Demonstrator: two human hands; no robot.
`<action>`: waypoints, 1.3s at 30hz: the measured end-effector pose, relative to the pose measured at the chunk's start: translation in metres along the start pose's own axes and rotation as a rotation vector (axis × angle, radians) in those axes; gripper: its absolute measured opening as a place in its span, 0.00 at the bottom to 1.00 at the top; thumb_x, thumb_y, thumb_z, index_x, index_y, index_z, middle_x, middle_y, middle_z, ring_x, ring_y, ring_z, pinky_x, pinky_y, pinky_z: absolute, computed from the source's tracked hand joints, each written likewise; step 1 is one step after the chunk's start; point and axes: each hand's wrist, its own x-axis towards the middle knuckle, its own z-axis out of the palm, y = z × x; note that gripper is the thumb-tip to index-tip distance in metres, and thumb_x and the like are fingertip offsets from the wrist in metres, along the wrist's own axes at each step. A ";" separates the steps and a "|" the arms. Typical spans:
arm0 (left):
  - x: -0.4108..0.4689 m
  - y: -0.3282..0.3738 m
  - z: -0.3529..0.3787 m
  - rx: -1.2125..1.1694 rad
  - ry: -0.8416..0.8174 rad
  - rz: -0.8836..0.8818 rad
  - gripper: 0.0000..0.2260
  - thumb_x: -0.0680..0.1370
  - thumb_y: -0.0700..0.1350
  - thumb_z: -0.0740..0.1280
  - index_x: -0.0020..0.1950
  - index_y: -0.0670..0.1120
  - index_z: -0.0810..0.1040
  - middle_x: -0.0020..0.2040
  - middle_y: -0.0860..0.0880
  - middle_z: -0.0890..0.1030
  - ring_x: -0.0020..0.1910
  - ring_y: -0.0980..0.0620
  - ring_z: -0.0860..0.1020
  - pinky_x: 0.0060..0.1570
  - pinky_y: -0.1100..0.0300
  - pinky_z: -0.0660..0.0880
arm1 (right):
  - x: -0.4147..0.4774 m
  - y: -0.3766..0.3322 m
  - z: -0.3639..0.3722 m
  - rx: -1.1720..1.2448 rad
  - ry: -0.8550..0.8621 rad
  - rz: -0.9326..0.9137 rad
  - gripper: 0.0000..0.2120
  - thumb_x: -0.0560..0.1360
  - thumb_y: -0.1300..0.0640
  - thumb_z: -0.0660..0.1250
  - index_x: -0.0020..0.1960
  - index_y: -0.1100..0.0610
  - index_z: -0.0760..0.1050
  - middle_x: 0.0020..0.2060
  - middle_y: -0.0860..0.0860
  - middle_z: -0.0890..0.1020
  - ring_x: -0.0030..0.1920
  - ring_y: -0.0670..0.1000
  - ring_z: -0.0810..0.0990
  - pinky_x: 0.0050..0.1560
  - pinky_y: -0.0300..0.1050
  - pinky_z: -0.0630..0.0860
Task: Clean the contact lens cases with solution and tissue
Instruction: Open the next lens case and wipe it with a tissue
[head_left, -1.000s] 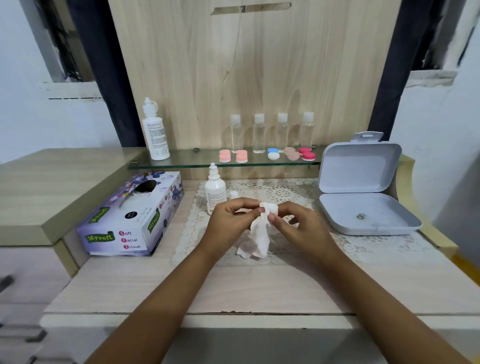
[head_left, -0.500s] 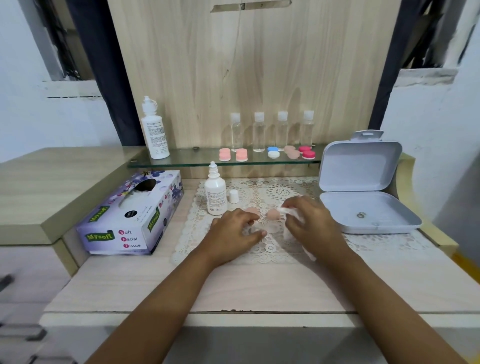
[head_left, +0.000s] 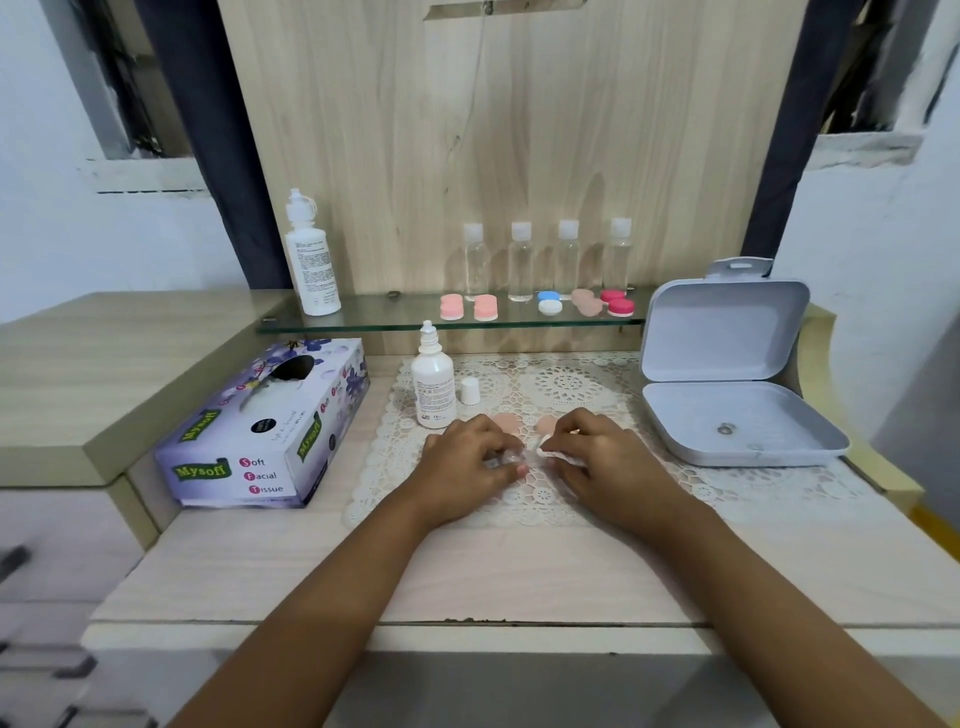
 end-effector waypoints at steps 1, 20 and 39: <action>0.000 0.000 0.000 -0.001 0.000 0.004 0.14 0.75 0.55 0.67 0.58 0.53 0.79 0.52 0.55 0.75 0.56 0.53 0.70 0.59 0.54 0.65 | 0.001 -0.001 0.000 -0.033 -0.012 0.006 0.17 0.75 0.45 0.58 0.56 0.51 0.78 0.53 0.47 0.75 0.55 0.53 0.74 0.51 0.50 0.71; 0.001 -0.003 0.002 -0.043 0.026 0.046 0.12 0.75 0.52 0.68 0.56 0.51 0.81 0.49 0.57 0.74 0.50 0.57 0.71 0.59 0.50 0.68 | -0.001 -0.001 0.000 -0.332 0.025 -0.046 0.16 0.73 0.44 0.55 0.45 0.47 0.81 0.42 0.46 0.79 0.42 0.52 0.79 0.37 0.47 0.71; 0.000 -0.002 0.002 -0.021 0.033 0.059 0.11 0.75 0.52 0.67 0.57 0.52 0.80 0.48 0.58 0.72 0.48 0.59 0.70 0.59 0.49 0.68 | 0.000 0.001 0.006 -0.122 0.024 -0.019 0.14 0.76 0.50 0.61 0.56 0.54 0.79 0.50 0.51 0.77 0.55 0.55 0.74 0.51 0.49 0.69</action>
